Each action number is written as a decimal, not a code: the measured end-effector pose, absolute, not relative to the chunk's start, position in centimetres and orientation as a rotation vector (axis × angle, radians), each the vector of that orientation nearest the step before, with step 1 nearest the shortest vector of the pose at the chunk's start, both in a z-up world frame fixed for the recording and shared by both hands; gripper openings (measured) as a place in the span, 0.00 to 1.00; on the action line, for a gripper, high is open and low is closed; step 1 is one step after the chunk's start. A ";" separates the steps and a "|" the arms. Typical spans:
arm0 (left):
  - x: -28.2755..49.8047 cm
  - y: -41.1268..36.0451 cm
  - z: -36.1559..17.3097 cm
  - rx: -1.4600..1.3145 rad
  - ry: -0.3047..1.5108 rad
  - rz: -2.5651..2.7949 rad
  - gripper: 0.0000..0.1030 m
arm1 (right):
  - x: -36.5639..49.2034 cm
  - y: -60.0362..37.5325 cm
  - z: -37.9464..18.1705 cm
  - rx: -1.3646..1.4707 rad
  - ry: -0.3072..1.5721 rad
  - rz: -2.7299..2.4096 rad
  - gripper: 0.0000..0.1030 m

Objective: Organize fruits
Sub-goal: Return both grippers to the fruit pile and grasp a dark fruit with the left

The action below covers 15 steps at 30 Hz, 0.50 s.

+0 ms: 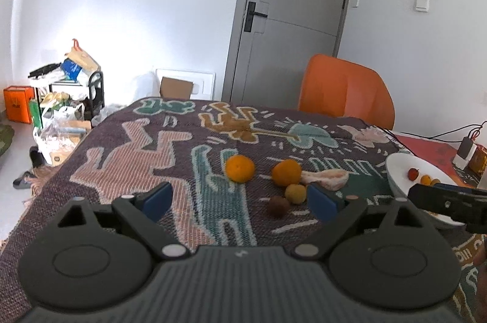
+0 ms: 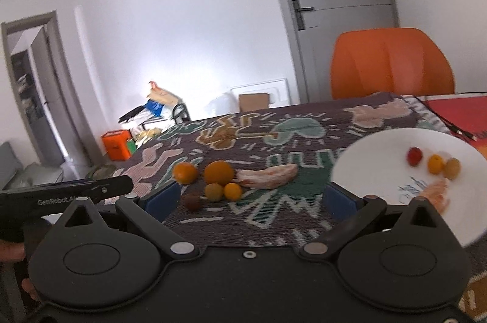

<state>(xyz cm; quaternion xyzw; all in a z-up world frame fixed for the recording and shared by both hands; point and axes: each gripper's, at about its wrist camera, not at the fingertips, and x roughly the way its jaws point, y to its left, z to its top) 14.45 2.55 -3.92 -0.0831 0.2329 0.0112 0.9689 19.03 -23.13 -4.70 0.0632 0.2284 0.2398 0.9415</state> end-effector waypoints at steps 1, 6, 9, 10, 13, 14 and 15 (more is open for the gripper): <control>14.5 2.7 -4.1 -0.172 0.472 0.023 0.91 | 19.2 -22.9 -4.8 0.125 0.473 0.496 0.93; 14.9 3.3 -4.7 -0.189 0.482 0.016 0.86 | 20.2 -21.8 -5.2 0.112 0.506 0.525 0.83; 15.4 3.3 -5.0 -0.201 0.489 0.003 0.80 | 20.8 -21.4 -5.6 0.111 0.526 0.531 0.76; 15.6 3.3 -5.1 -0.203 0.493 -0.002 0.79 | 21.0 -21.3 -5.6 0.112 0.532 0.535 0.75; 16.3 2.9 -5.4 -0.206 0.501 -0.023 0.72 | 21.8 -21.3 -5.8 0.118 0.549 0.533 0.68; 16.5 2.7 -5.5 -0.210 0.504 -0.032 0.68 | 22.1 -21.3 -5.9 0.121 0.556 0.533 0.65; 16.7 2.6 -5.6 -0.214 0.505 -0.037 0.63 | 22.4 -21.4 -6.0 0.126 0.563 0.533 0.63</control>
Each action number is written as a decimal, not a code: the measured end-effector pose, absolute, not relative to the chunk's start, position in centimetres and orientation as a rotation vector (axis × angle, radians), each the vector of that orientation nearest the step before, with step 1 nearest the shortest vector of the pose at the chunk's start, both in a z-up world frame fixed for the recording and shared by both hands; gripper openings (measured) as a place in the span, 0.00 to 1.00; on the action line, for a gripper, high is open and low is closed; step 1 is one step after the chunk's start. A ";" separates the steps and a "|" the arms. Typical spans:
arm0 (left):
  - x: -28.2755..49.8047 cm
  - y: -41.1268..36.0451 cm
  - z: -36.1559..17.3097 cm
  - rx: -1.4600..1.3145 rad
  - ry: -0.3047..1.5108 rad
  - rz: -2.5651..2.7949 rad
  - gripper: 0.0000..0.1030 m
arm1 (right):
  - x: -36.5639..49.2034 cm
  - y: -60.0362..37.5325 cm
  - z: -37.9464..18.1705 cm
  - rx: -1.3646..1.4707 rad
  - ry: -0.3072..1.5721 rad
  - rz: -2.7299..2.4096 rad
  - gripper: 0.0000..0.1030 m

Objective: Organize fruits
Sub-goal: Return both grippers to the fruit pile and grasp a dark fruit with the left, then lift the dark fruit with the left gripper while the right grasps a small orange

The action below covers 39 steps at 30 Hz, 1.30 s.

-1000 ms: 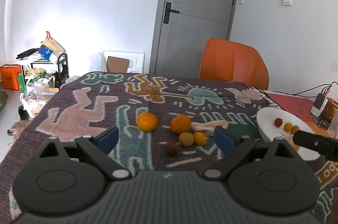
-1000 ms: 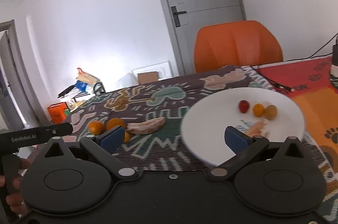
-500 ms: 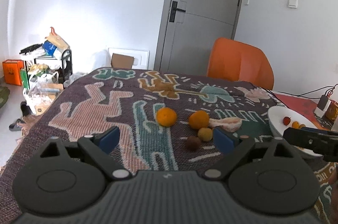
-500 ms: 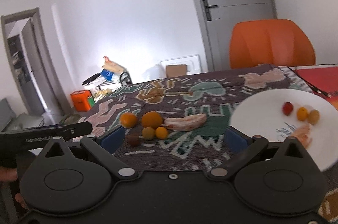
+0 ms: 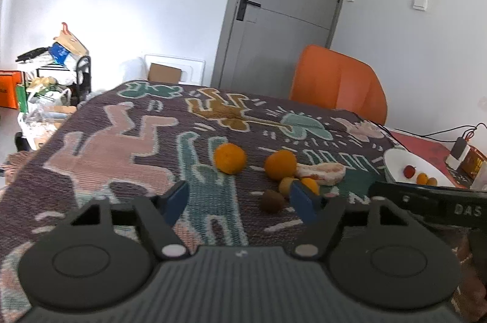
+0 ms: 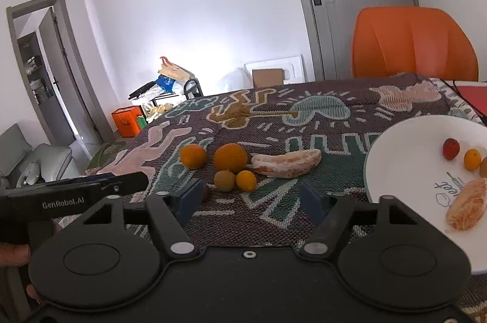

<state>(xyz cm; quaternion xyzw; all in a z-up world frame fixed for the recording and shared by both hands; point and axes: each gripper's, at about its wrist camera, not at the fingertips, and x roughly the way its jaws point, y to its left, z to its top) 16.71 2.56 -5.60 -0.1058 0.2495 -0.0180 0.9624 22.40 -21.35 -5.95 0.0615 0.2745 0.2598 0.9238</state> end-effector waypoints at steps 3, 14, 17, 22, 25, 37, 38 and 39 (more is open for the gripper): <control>17.5 2.2 -5.9 -0.228 0.517 -0.048 0.56 | 23.2 -21.4 -6.2 0.132 0.578 0.532 0.58; 20.0 0.5 -7.1 -0.253 0.554 -0.115 0.40 | 24.7 -21.6 -6.5 0.131 0.599 0.528 0.50; 20.7 0.3 -7.7 -0.260 0.568 -0.115 0.38 | 25.1 -21.7 -6.5 0.131 0.602 0.526 0.50; 22.0 0.0 -8.8 -0.266 0.609 -0.118 0.28 | 25.7 -21.4 -6.7 0.125 0.611 0.528 0.50; 22.0 0.6 -9.1 -0.295 0.608 -0.107 0.21 | 26.0 -20.9 -6.8 0.117 0.617 0.538 0.50; 20.5 3.3 -7.3 -0.292 0.560 -0.061 0.21 | 27.7 -18.2 -8.4 0.073 0.664 0.552 0.37; 20.4 3.6 -7.3 -0.294 0.559 -0.056 0.21 | 27.8 -18.1 -8.5 0.075 0.668 0.551 0.36; 20.3 3.8 -7.3 -0.296 0.558 -0.051 0.21 | 27.9 -17.9 -8.6 0.073 0.671 0.551 0.36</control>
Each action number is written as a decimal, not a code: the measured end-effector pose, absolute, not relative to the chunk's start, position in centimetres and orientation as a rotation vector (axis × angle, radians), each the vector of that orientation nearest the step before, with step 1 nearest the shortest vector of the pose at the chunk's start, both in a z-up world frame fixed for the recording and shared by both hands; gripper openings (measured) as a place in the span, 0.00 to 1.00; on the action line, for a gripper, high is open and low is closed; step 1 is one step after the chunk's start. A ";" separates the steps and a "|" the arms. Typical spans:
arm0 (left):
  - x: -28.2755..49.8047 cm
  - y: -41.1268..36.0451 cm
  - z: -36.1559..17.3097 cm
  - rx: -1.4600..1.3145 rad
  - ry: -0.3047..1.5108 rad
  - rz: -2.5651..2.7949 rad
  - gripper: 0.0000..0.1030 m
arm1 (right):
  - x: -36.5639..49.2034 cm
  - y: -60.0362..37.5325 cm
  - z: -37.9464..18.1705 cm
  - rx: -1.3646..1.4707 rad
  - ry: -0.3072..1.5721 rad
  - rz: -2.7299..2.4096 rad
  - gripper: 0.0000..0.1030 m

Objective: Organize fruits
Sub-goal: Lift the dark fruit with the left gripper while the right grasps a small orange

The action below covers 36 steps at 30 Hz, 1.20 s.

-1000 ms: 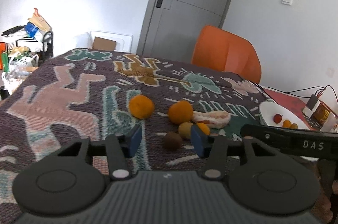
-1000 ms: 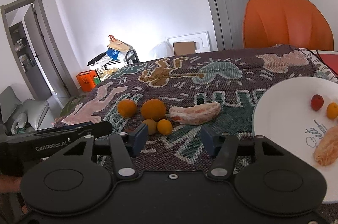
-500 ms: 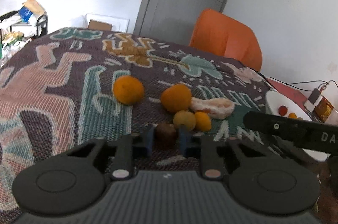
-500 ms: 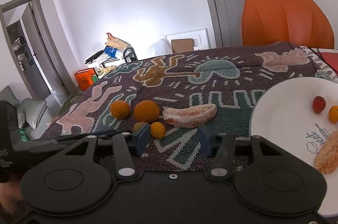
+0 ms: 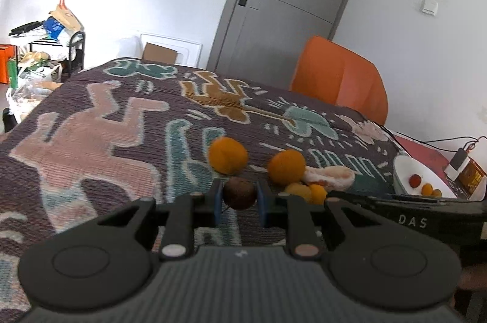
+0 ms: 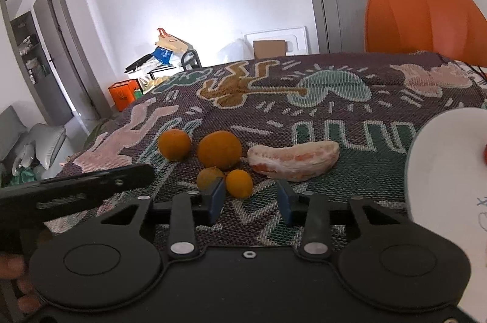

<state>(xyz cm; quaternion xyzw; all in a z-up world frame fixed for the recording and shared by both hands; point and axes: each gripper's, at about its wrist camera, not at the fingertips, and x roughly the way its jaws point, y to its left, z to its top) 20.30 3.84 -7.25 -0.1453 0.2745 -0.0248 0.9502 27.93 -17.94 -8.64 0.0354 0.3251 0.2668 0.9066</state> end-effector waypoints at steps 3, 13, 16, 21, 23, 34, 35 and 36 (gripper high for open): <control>20.0 4.6 -7.2 -0.301 0.556 -0.034 0.21 | 28.3 -17.5 -8.9 0.068 0.677 0.550 0.36; 18.9 6.2 -7.1 -0.328 0.543 -0.015 0.21 | 29.3 -16.2 -9.5 0.047 0.689 0.535 0.27; 18.7 6.2 -6.9 -0.321 0.542 -0.016 0.21 | 29.1 -16.7 -9.3 0.072 0.695 0.536 0.19; 18.3 5.3 -6.3 -0.317 0.527 -0.035 0.21 | 27.8 -18.0 -8.8 0.103 0.675 0.522 0.19; 18.3 4.7 -6.1 -0.310 0.524 -0.046 0.21 | 27.1 -18.5 -8.4 0.110 0.663 0.519 0.19; 17.9 0.6 -4.9 -0.265 0.509 -0.114 0.21 | 24.6 -22.6 -6.8 0.173 0.603 0.481 0.19; 17.9 0.3 -4.9 -0.263 0.508 -0.118 0.21 | 24.4 -23.0 -6.7 0.176 0.598 0.475 0.19; 17.8 -0.1 -4.8 -0.261 0.507 -0.123 0.21 | 24.2 -23.3 -6.7 0.181 0.594 0.470 0.19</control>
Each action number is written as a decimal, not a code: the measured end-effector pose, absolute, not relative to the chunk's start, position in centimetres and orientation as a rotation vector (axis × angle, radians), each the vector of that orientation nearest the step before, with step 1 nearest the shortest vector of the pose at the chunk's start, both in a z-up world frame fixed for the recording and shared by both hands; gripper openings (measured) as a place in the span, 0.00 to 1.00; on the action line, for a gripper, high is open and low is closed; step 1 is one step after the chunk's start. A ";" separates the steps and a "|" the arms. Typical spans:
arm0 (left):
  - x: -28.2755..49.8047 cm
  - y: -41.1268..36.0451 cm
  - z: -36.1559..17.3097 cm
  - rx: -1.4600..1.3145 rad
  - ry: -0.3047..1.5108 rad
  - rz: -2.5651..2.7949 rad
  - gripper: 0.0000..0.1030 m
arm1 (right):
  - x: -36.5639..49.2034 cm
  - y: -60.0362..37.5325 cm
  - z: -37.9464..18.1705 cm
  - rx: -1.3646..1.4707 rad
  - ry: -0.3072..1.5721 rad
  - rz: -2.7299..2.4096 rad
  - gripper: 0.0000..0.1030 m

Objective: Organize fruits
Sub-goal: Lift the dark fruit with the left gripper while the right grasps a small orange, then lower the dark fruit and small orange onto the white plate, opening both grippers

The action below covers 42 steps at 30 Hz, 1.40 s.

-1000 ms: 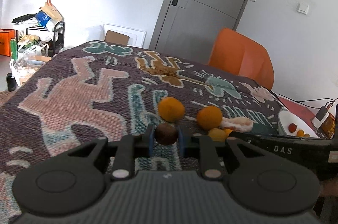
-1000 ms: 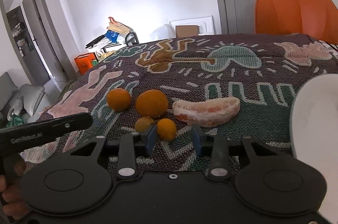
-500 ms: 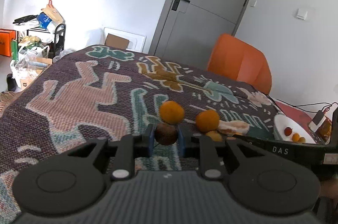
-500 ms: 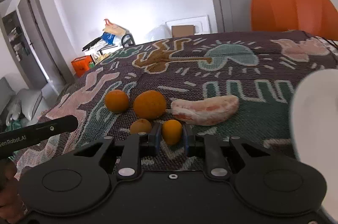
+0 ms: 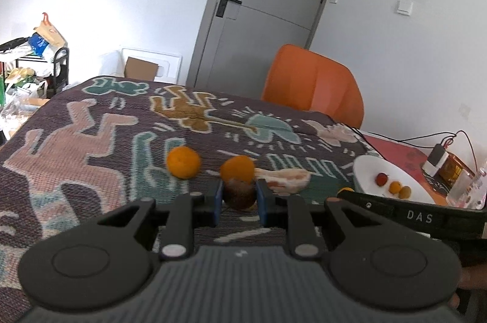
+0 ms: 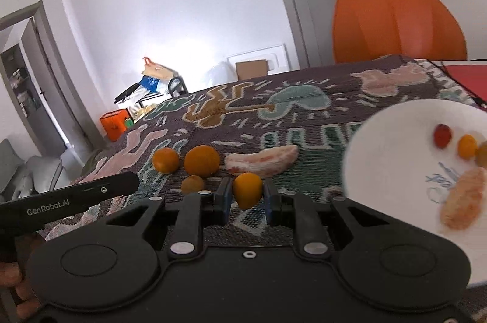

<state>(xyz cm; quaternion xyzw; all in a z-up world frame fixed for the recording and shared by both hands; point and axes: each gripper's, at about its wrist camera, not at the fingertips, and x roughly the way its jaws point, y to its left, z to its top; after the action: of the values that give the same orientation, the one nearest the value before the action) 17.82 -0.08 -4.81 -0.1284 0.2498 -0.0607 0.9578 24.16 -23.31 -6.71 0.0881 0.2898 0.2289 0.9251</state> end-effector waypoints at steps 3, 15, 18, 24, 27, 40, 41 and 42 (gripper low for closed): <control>17.7 -1.0 -4.6 -0.251 0.504 -0.138 0.21 | 23.6 -24.4 -6.5 0.195 0.583 0.455 0.19; 17.7 -4.3 -4.4 -0.227 0.505 -0.192 0.21 | 22.0 -28.4 -6.7 0.220 0.558 0.379 0.19; 17.7 -5.0 -4.4 -0.224 0.508 -0.208 0.21 | 21.6 -29.4 -6.9 0.219 0.553 0.358 0.19; 17.8 -6.2 -4.3 -0.211 0.509 -0.223 0.21 | 21.2 -31.1 -7.2 0.236 0.553 0.318 0.19; 17.8 -6.8 -4.3 -0.207 0.510 -0.234 0.21 | 21.1 -31.7 -7.4 0.238 0.552 0.306 0.19; 18.3 -9.8 -4.4 -0.177 0.522 -0.293 0.21 | 19.8 -33.8 -7.3 0.250 0.532 0.288 0.28; 18.4 -10.0 -4.3 -0.174 0.523 -0.298 0.21 | 19.7 -34.0 -7.3 0.253 0.529 0.283 0.28; 18.4 -10.2 -4.3 -0.171 0.523 -0.302 0.21 | 19.6 -34.2 -7.3 0.255 0.526 0.279 0.28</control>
<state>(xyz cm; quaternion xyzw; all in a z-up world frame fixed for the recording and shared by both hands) 18.44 -10.24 -4.33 -0.0843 0.2574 -0.1485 0.9511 19.60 -34.24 -7.30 0.1253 0.2586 0.1369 0.9480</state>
